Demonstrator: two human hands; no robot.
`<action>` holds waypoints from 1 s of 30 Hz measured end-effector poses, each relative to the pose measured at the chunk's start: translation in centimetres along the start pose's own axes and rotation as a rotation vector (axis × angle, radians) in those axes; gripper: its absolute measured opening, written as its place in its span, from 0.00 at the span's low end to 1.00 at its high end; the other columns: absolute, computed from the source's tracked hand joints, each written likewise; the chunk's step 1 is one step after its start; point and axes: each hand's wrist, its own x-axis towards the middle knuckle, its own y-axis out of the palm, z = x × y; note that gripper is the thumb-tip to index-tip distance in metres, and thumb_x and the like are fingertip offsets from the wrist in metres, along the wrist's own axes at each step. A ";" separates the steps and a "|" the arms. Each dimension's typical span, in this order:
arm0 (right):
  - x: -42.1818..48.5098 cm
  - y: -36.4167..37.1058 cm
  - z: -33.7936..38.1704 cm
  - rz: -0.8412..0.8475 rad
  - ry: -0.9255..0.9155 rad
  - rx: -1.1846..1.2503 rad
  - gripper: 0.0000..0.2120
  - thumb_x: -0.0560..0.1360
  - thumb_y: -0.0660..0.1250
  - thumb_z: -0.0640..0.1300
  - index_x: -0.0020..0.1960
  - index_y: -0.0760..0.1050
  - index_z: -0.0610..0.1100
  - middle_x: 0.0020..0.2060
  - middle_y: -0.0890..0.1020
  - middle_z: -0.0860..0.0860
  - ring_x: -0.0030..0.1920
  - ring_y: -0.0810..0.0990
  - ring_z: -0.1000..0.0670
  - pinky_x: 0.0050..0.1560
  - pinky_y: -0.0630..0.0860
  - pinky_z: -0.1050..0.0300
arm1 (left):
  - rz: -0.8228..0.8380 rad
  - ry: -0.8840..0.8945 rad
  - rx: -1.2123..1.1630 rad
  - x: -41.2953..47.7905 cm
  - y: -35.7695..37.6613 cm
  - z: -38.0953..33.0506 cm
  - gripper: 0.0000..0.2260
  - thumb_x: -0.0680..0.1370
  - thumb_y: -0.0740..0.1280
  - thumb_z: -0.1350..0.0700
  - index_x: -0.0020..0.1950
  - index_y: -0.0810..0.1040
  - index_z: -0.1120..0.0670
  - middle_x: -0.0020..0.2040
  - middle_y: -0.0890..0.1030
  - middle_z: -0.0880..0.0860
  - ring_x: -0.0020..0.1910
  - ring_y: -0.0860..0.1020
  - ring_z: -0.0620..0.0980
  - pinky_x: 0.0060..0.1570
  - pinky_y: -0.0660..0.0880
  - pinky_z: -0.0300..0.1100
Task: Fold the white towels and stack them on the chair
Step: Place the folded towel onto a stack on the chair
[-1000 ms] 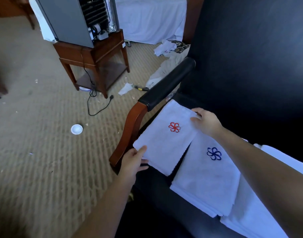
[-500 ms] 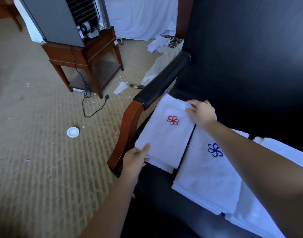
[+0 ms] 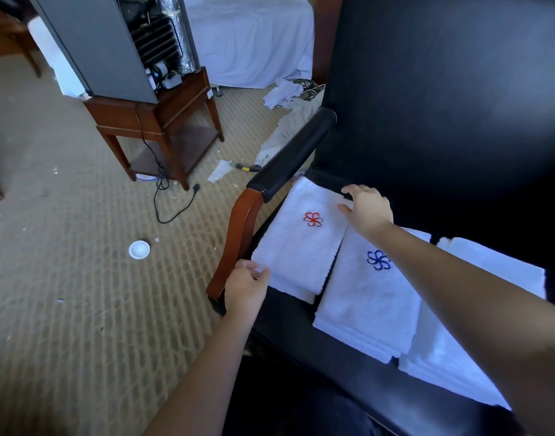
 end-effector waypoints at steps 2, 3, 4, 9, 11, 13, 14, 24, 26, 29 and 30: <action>-1.7 -0.9 0.4 -0.023 -0.021 -0.015 0.18 0.80 0.63 0.51 0.68 0.71 0.46 0.60 0.78 0.47 0.60 0.73 0.43 0.57 0.69 0.49 | -0.036 0.159 0.185 -1.0 -1.2 -0.7 0.12 0.77 0.68 0.52 0.58 0.75 0.54 0.52 0.80 0.47 0.51 0.78 0.47 0.47 0.74 0.42; -2.6 -1.4 0.6 -0.032 -0.028 -0.009 0.18 0.79 0.63 0.51 0.67 0.71 0.46 0.59 0.78 0.47 0.60 0.74 0.43 0.57 0.70 0.49 | -0.044 0.226 0.264 -1.5 -1.9 -1.1 0.12 0.77 0.67 0.52 0.59 0.75 0.54 0.54 0.79 0.47 0.53 0.77 0.48 0.49 0.74 0.43; -3.5 -1.9 0.8 -0.039 -0.033 0.000 0.18 0.79 0.63 0.51 0.67 0.72 0.46 0.58 0.79 0.47 0.60 0.74 0.43 0.56 0.70 0.49 | -0.047 0.285 0.332 -2.1 -2.7 -1.6 0.13 0.78 0.67 0.51 0.60 0.74 0.54 0.56 0.79 0.48 0.55 0.77 0.48 0.51 0.74 0.44; -9.2 -5.4 2.2 -0.123 -0.052 0.047 0.17 0.78 0.64 0.49 0.65 0.74 0.46 0.56 0.81 0.48 0.58 0.75 0.44 0.54 0.71 0.49 | -0.120 0.522 0.638 -6.4 -6.9 -3.4 0.12 0.79 0.64 0.53 0.61 0.72 0.54 0.59 0.77 0.51 0.58 0.75 0.52 0.53 0.70 0.44; -11.9 -6.8 2.8 -0.181 -0.082 0.059 0.16 0.78 0.65 0.49 0.64 0.75 0.45 0.55 0.81 0.47 0.56 0.76 0.43 0.53 0.72 0.49 | -0.151 0.584 0.739 -8.5 -8.6 -3.5 0.12 0.79 0.63 0.52 0.61 0.72 0.54 0.59 0.76 0.52 0.60 0.73 0.53 0.56 0.68 0.45; -14.8 -8.2 3.6 -0.237 -0.108 0.072 0.15 0.78 0.65 0.48 0.63 0.76 0.45 0.54 0.82 0.47 0.55 0.76 0.43 0.52 0.72 0.49 | -0.165 0.612 0.822 -10.7 -10.1 -3.5 0.13 0.80 0.62 0.52 0.63 0.71 0.54 0.61 0.75 0.51 0.61 0.71 0.53 0.57 0.67 0.45; -16.2 -8.9 4.0 -0.262 -0.120 0.080 0.15 0.78 0.66 0.48 0.63 0.76 0.44 0.53 0.82 0.47 0.55 0.76 0.42 0.52 0.73 0.48 | -0.179 0.623 0.860 -11.8 -10.9 -3.4 0.13 0.80 0.62 0.51 0.63 0.71 0.54 0.61 0.75 0.51 0.62 0.71 0.53 0.58 0.67 0.46; -30.0 -9.9 6.9 -0.391 -0.292 -0.106 0.13 0.68 0.77 0.42 0.50 0.81 0.40 0.41 0.84 0.43 0.41 0.80 0.38 0.41 0.73 0.48 | -0.210 0.673 0.933 -23.8 -16.9 -0.5 0.18 0.80 0.62 0.49 0.68 0.68 0.52 0.65 0.72 0.50 0.65 0.69 0.52 0.63 0.65 0.47; -32.4 -9.4 7.7 -0.425 -0.307 -0.074 0.13 0.66 0.78 0.42 0.48 0.81 0.41 0.39 0.83 0.44 0.39 0.80 0.39 0.38 0.74 0.48 | -0.244 0.654 0.901 -26.2 -17.7 0.8 0.18 0.80 0.61 0.48 0.69 0.68 0.51 0.65 0.72 0.49 0.66 0.69 0.51 0.63 0.65 0.47; -35.2 -8.7 9.3 -0.450 -0.354 -0.018 0.12 0.66 0.78 0.42 0.47 0.81 0.41 0.39 0.83 0.45 0.39 0.80 0.40 0.38 0.75 0.48 | -0.276 0.626 0.858 -29.3 -18.6 2.8 0.19 0.81 0.61 0.47 0.70 0.67 0.51 0.65 0.72 0.49 0.66 0.69 0.51 0.63 0.65 0.46; -36.0 -8.4 9.9 -0.449 -0.363 0.007 0.12 0.66 0.78 0.42 0.47 0.81 0.42 0.39 0.83 0.45 0.39 0.80 0.40 0.39 0.75 0.48 | -0.283 0.618 0.852 -30.0 -18.9 3.5 0.20 0.81 0.61 0.47 0.71 0.67 0.51 0.65 0.72 0.49 0.66 0.69 0.51 0.62 0.65 0.47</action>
